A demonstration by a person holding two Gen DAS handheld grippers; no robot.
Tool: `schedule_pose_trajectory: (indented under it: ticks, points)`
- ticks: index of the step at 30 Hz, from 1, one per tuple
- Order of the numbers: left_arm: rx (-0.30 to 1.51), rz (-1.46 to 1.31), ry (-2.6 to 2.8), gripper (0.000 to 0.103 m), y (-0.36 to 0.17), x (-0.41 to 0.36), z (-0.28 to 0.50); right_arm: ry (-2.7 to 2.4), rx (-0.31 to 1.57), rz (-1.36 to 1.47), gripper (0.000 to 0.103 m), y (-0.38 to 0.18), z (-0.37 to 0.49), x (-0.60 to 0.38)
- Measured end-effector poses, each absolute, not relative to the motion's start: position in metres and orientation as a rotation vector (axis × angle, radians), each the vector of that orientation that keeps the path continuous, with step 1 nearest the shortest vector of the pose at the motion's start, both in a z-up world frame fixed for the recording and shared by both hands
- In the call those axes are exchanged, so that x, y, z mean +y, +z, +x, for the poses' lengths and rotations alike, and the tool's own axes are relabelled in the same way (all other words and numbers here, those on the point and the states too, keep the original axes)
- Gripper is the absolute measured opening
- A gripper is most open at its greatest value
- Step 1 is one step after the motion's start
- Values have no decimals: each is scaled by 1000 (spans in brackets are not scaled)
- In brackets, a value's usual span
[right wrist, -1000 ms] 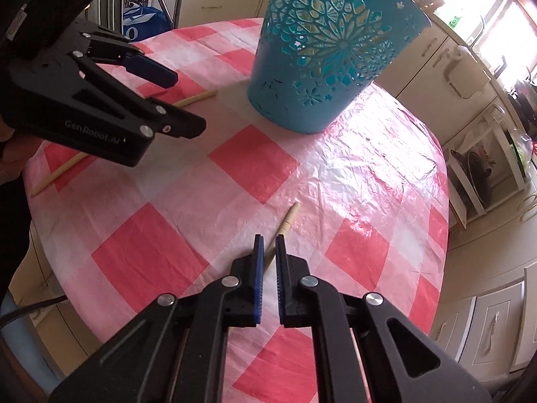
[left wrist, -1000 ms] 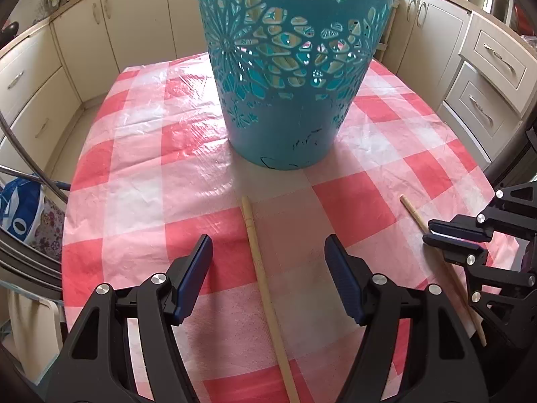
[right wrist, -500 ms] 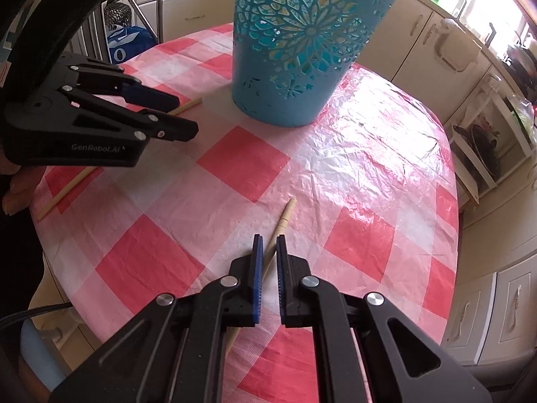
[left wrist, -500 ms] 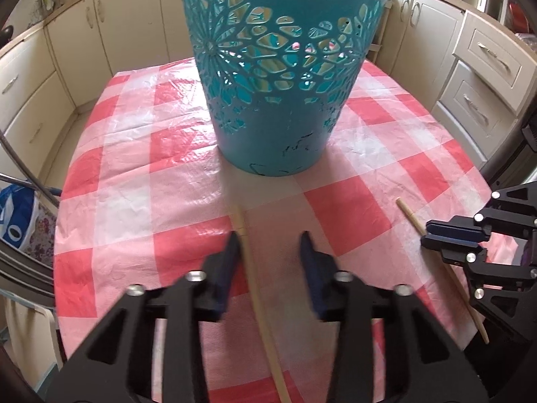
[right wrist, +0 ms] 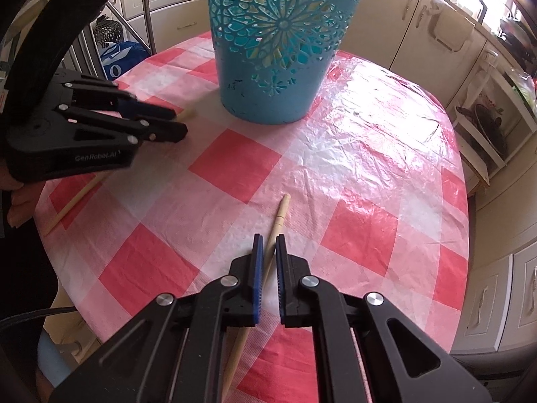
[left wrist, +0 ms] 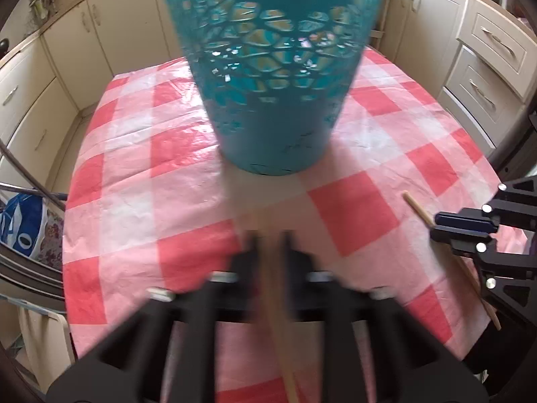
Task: Organize utensils
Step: 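Lift the left tool's chopstick over the basket and open it while the right tool holds its chopstick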
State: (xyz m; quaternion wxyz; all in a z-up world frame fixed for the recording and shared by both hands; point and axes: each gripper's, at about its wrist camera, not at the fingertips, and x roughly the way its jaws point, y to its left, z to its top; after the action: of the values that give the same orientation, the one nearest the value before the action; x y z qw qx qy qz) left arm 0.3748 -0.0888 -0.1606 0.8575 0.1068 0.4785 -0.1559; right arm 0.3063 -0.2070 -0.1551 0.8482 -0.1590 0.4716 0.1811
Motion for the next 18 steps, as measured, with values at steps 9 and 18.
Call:
schedule_pose_trajectory:
  ticks: [9, 18]
  points:
    - [625, 4, -577, 4, -55, -69, 313, 308, 935, -114, 6, -141, 314, -235]
    - [200, -162, -380, 4, 35, -69, 375, 294, 789, 147, 6, -127, 321, -247]
